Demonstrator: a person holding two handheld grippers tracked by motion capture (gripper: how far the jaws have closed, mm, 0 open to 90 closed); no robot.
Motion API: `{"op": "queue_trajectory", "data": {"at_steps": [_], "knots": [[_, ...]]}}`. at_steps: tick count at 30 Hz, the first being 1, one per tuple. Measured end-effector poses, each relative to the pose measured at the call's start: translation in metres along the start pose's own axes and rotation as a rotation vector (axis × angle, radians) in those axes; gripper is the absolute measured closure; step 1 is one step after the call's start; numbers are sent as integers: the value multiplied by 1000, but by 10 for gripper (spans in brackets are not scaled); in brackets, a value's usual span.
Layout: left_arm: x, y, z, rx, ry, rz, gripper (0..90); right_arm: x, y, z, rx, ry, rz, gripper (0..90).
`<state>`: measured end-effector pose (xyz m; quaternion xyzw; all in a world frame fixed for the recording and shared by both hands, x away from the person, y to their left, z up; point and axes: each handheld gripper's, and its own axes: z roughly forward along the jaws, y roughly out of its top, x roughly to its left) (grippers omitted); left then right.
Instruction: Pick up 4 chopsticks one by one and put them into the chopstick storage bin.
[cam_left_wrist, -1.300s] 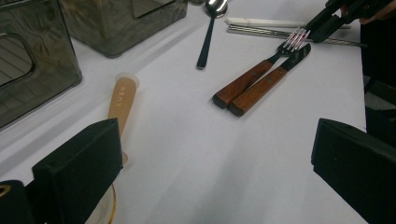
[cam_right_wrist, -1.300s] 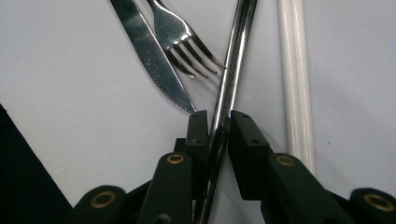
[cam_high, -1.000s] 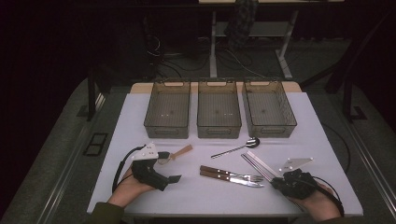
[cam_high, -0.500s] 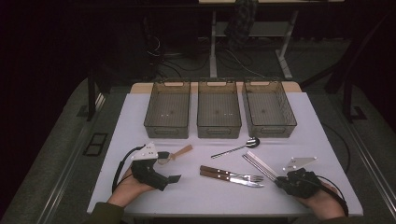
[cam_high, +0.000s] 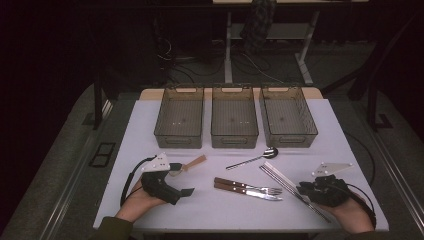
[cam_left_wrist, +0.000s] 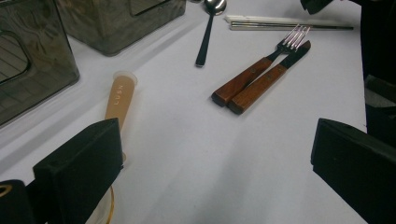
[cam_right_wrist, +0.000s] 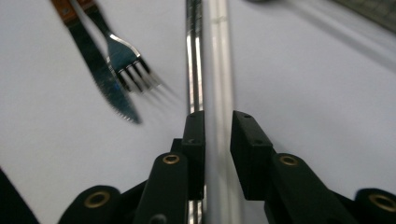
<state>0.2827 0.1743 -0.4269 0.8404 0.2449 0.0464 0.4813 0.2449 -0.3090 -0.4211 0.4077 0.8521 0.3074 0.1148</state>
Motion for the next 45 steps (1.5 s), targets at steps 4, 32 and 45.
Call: {"op": "queue_trajectory", "data": {"at_steps": [4,32,45], "knots": [[0,0,1,4,-1,-2,5,-10,2,2,1,1,4,775],[0,-1,1,7,-6,-2,5,-18,-3,17,71,29,-2,821],[-1,-1,2,12,-7,1,5,-18,0,19,81,-4,-13,770]]}}
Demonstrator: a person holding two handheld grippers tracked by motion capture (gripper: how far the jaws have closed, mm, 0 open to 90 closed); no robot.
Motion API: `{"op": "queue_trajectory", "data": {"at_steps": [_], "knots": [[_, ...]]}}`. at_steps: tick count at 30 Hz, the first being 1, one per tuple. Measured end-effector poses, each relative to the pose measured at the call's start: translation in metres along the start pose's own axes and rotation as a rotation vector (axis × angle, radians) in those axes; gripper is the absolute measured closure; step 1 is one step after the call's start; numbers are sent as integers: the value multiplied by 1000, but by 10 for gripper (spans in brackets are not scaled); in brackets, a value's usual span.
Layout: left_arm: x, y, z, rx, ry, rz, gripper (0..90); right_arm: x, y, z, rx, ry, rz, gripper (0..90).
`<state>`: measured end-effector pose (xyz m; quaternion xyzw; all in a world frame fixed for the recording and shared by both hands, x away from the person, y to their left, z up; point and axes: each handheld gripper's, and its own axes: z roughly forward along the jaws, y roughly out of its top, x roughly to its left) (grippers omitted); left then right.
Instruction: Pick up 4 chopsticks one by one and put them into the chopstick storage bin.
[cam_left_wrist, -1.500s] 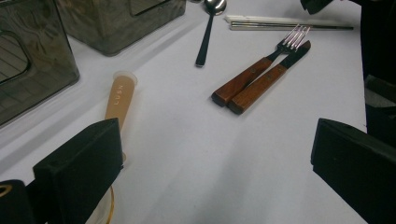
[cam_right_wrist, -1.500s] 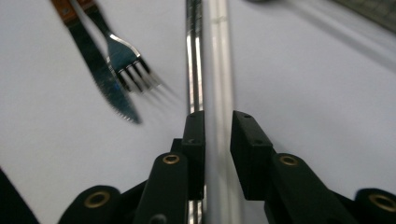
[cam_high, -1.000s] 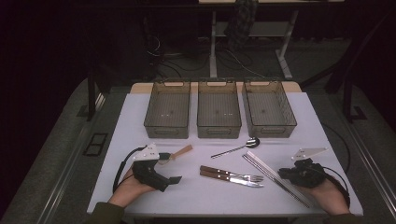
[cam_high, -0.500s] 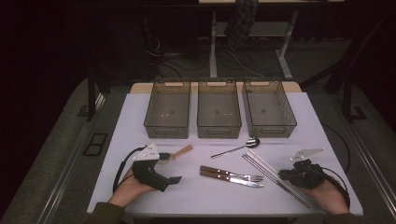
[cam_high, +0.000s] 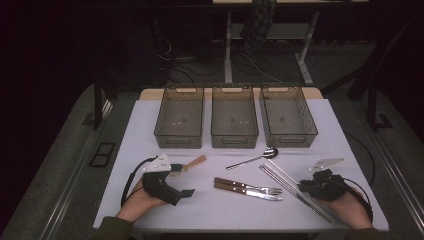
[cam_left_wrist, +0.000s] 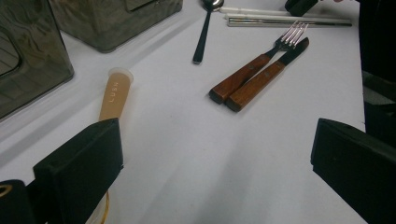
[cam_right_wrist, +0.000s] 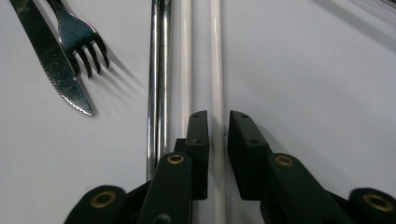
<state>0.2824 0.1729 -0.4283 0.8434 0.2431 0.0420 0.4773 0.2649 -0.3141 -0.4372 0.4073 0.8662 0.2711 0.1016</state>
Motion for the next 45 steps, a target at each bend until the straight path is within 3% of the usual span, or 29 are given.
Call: {"op": "queue_trajectory", "data": {"at_steps": [17,24,37,45], "knots": [[-1,0,2,8,-3,3,7,-3,-4,1,-31,3,-19,834],[-2,0,2,8,-7,4,7,-3,-5,1,-42,10,4,843],[-2,0,2,5,-11,7,7,-6,-6,-1,-83,61,23,845],[-2,0,2,5,-11,6,7,-10,-6,-12,-126,83,32,844]]}}
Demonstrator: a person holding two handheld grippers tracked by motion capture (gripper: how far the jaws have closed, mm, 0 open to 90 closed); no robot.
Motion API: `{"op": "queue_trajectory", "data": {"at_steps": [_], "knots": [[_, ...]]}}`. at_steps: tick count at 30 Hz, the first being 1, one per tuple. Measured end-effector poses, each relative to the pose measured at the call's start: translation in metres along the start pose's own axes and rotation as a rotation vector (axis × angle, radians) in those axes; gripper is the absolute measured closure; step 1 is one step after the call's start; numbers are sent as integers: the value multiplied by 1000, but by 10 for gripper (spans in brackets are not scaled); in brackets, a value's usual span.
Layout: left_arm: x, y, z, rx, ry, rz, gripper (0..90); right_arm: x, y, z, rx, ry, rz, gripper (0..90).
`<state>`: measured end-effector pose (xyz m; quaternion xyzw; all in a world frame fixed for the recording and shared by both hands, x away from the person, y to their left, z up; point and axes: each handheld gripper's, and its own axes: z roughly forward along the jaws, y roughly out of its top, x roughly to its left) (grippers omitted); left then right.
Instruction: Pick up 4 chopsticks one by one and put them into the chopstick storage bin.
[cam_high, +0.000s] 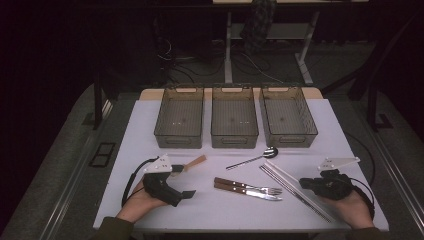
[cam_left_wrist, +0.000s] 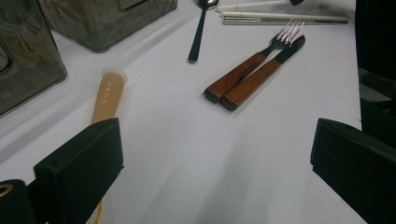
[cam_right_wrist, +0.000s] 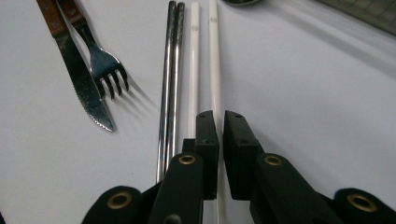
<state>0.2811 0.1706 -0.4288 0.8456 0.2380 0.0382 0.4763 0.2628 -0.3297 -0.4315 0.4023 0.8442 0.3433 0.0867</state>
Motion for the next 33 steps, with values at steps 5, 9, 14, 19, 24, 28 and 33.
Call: {"op": "queue_trajectory", "data": {"at_steps": [5,9,14,19,24,28,33], "knots": [[0,0,1,-1,-1,0,6,1,2,-8,-30,5,-9,844],[-1,0,1,-5,-7,1,6,2,4,-12,-50,11,-16,844],[-1,-2,2,-19,-12,2,5,4,9,-16,-74,20,-25,844],[-1,-3,4,-10,5,-2,0,8,19,-17,-99,30,-36,844],[-1,-3,5,-11,4,0,0,12,30,-20,-128,42,-36,843],[-2,-4,5,-9,2,0,0,17,41,-22,-149,53,-48,844],[-3,-4,5,-8,-5,5,0,20,55,-21,-166,58,-49,844]]}}
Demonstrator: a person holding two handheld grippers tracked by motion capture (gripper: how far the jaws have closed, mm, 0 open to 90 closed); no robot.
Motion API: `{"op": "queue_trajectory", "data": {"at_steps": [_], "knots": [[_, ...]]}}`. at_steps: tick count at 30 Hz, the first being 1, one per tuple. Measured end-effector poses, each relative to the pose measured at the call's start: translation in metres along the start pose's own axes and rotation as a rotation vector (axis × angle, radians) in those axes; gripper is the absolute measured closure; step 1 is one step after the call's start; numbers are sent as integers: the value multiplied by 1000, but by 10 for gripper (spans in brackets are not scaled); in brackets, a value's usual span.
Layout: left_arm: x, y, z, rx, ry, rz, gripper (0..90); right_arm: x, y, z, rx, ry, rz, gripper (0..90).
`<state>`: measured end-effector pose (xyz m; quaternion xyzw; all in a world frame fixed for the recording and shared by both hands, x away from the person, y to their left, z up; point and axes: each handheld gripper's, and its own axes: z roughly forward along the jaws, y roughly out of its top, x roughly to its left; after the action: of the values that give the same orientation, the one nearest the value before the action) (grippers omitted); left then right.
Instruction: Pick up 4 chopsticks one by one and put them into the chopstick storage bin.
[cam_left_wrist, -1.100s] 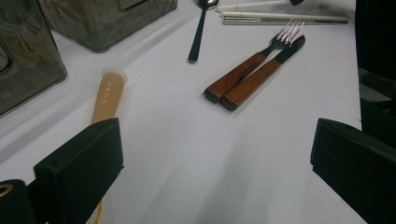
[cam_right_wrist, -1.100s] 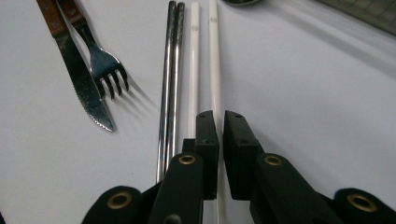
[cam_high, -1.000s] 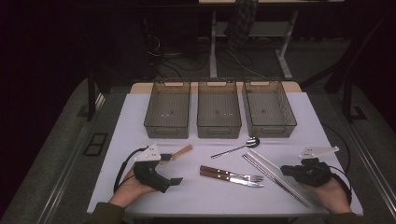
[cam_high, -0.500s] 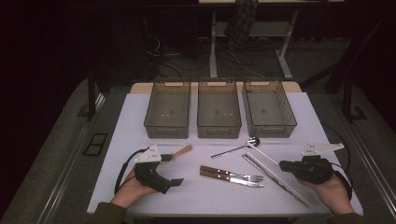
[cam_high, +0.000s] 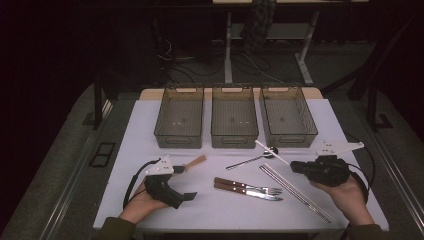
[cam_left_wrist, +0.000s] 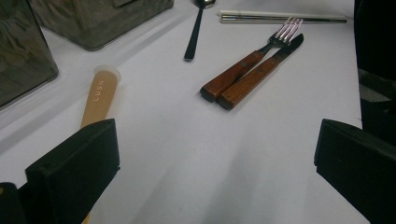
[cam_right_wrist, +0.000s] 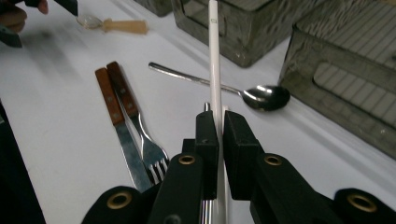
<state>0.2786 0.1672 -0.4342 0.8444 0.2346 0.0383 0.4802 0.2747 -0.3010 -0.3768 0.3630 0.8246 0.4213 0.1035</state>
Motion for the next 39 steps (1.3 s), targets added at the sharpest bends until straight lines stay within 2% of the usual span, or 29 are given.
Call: {"op": "queue_trajectory", "data": {"at_steps": [14,19,39], "knots": [[-1,0,0,-8,-3,-6,0,14,45,24,-26,26,-47,843],[-1,0,0,-16,-5,-10,0,19,60,34,-20,32,-64,843],[-1,0,-1,-34,-9,-18,0,25,115,78,30,9,-54,843]]}}
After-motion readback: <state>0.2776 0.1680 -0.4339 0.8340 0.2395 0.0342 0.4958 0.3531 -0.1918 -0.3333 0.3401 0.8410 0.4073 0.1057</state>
